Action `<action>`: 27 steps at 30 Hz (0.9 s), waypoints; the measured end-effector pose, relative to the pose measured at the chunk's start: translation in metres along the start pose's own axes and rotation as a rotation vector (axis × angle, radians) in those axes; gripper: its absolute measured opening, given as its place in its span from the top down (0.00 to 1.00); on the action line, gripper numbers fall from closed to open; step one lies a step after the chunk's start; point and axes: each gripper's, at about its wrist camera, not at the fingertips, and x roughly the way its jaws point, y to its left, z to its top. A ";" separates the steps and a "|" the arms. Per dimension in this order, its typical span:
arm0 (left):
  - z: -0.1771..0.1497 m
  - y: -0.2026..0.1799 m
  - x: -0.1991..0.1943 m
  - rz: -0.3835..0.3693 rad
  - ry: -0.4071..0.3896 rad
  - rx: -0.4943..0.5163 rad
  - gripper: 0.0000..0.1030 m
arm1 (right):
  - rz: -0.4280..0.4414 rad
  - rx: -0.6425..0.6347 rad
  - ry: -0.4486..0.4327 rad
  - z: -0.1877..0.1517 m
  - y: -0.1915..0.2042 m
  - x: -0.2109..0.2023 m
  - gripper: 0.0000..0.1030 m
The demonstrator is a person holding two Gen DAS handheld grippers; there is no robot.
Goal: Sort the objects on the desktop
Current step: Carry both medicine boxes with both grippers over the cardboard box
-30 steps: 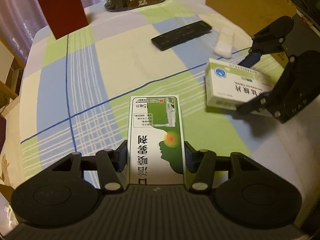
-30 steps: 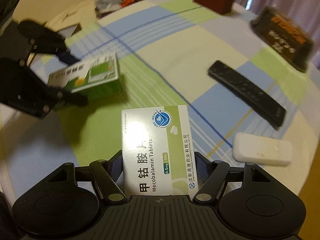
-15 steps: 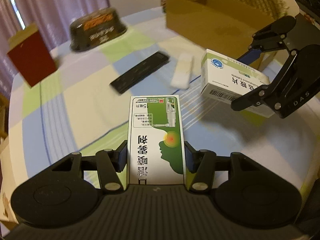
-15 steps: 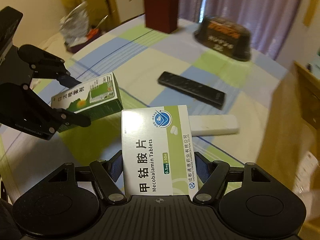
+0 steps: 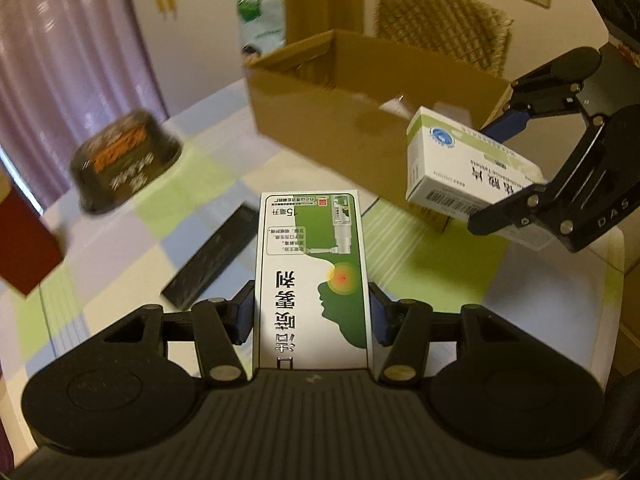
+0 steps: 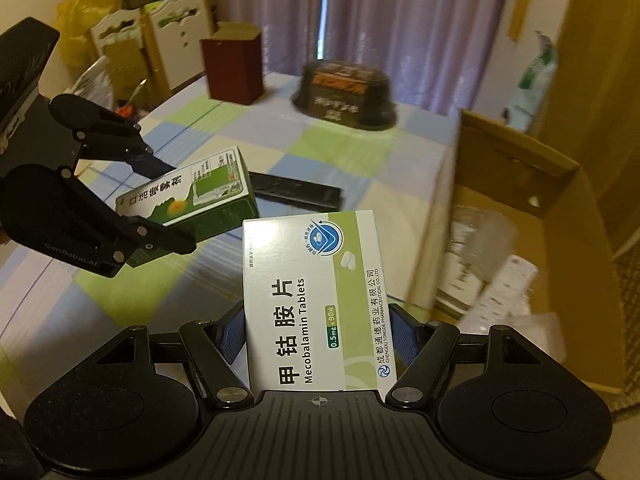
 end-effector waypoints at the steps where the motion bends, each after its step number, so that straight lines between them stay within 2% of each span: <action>1: 0.006 -0.002 0.001 -0.005 -0.008 0.010 0.51 | -0.009 0.006 -0.003 -0.001 -0.003 -0.004 0.31; 8: 0.036 -0.016 0.005 -0.023 -0.044 0.060 0.51 | -0.045 0.031 -0.026 -0.003 -0.021 -0.014 0.31; 20: 0.054 -0.023 0.008 -0.038 -0.065 0.097 0.51 | -0.080 0.054 -0.052 -0.004 -0.035 -0.025 0.31; 27: 0.074 -0.025 0.008 -0.050 -0.098 0.132 0.51 | -0.136 0.077 -0.069 -0.002 -0.054 -0.035 0.31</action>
